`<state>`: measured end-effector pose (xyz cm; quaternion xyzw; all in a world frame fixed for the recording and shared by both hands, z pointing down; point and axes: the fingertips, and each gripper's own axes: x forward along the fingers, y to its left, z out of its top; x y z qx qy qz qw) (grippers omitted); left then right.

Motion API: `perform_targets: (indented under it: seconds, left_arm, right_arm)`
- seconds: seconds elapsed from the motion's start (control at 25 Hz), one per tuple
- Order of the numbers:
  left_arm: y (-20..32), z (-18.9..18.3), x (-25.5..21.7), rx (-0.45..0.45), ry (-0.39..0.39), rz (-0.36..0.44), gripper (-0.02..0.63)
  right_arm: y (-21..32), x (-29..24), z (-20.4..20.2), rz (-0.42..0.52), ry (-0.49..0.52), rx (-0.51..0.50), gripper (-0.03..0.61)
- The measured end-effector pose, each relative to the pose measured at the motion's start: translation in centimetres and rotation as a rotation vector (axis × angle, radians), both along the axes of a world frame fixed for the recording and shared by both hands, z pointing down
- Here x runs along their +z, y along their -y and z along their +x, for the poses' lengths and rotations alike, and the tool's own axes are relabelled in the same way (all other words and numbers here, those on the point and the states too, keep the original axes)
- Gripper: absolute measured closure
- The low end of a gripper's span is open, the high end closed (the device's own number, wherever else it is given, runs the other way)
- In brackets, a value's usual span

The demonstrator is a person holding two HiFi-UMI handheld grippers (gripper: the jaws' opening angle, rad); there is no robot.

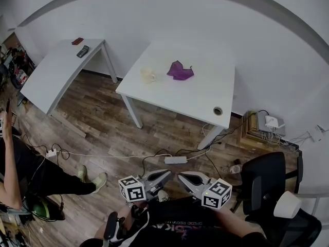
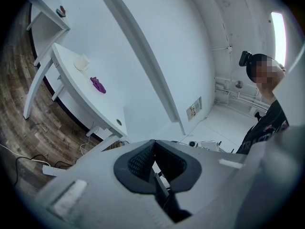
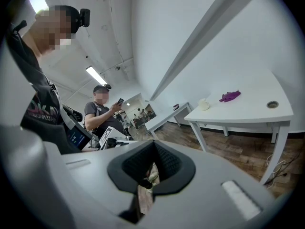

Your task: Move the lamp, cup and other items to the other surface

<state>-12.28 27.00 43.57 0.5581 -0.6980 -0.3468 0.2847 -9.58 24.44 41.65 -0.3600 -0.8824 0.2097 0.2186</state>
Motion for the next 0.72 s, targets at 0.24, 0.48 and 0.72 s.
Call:
perform_targets:
  seconds: [0.24, 0.48, 0.72]
  left_arm:
    - [-0.2, 0.2, -0.4, -0.001, -0.004, 0.002, 0.614]
    - [-0.6, 0.5, -0.4, -0.004, -0.006, 0.015, 0.614]
    - [-1.3, 0.9, 0.0, -0.031, -0.02, 0.039, 0.614]
  right_arm:
    - [0.0, 0.0, 0.3, -0.003, 0.001, 0.004, 0.578]
    - [-0.4, -0.1, 0.6, -0.001, 0.0, 0.002, 0.578]
    - [-0.7, 0.0, 1.3, 0.001, 0.004, 0.001, 0.578]
